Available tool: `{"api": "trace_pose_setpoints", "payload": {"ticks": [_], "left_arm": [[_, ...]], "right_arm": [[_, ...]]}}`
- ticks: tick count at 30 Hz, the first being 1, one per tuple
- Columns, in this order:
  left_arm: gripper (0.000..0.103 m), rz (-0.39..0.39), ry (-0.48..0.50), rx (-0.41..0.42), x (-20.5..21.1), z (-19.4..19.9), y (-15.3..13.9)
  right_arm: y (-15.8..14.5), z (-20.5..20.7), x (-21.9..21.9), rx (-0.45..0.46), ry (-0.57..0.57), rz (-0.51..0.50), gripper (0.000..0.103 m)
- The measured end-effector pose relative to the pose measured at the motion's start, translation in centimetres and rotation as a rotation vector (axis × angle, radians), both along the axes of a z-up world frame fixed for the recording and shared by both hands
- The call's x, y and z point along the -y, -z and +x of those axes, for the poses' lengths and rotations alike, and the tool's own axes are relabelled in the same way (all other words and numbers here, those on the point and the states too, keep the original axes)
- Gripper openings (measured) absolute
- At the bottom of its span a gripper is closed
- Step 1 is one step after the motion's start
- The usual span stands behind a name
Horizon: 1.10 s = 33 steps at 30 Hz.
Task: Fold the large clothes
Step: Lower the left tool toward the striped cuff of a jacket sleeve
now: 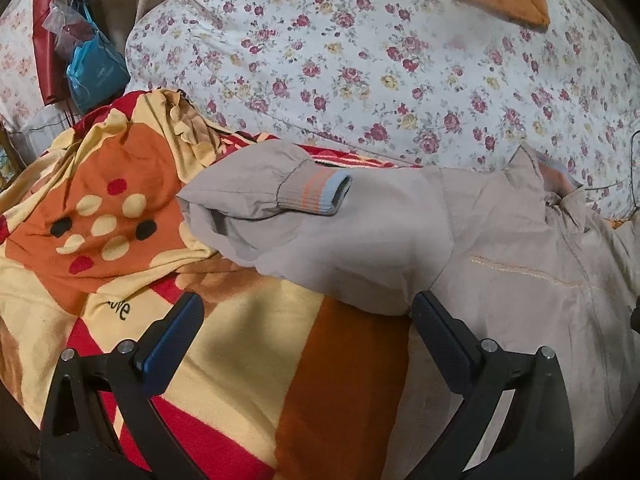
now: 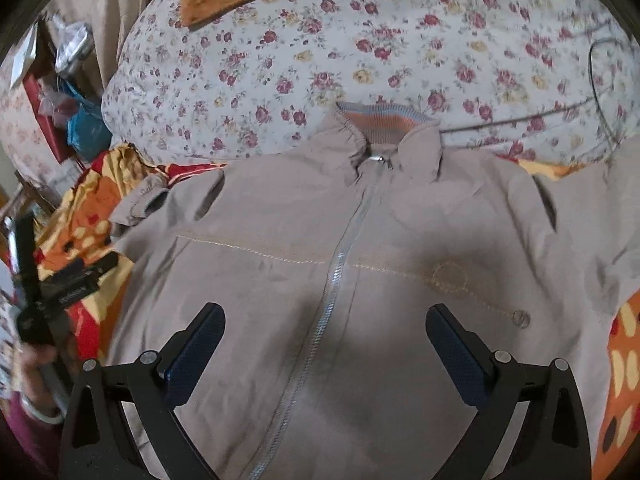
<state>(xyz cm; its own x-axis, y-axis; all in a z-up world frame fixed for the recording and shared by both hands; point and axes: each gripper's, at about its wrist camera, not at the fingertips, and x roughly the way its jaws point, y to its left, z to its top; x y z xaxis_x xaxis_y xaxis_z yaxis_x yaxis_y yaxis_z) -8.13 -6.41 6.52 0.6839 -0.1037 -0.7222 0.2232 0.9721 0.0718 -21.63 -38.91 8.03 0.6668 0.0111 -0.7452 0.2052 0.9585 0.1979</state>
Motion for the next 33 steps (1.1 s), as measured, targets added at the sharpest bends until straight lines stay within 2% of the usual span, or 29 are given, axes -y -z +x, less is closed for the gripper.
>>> {"api": "trace_pose_setpoints", "payload": {"ticks": [5, 13, 19, 24, 28, 31, 33], "left_arm": [[0.103, -0.006, 0.006, -0.002, 0.3, -0.2, 0.0], [0.103, -0.003, 0.02, 0.011, 0.9, -0.6, -0.1], [0.103, -0.033, 0.004, -0.023, 1.5, 0.0, 0.3], [0.103, -0.076, -0.013, -0.047, 2.8, -0.3, -0.8], [0.103, -0.044, 0.023, 0.006, 4.7, -0.7, -1.7], [0.103, -0.095, 0.047, -0.017, 5.3, -0.6, -1.1], [0.103, -0.092, 0.055, -0.031, 5.6, -0.4, -0.3]], "right_arm": [[-0.3, -0.1, -0.1, 0.035, 0.019, -0.047, 0.1], [0.0, -0.1, 0.0, 0.025, 0.02, -0.074, 0.1], [-0.2, 0.4, -0.2, 0.001, 0.024, -0.136, 0.1], [-0.7, 0.0, -0.1, 0.018, 0.029, -0.145, 0.1], [-0.8, 0.0, -0.1, 0.02, 0.032, -0.162, 0.1], [-0.6, 0.2, -0.1, 0.009, 0.032, -0.161, 0.1], [-0.3, 0.3, -0.1, -0.001, 0.032, -0.155, 0.1]]}}
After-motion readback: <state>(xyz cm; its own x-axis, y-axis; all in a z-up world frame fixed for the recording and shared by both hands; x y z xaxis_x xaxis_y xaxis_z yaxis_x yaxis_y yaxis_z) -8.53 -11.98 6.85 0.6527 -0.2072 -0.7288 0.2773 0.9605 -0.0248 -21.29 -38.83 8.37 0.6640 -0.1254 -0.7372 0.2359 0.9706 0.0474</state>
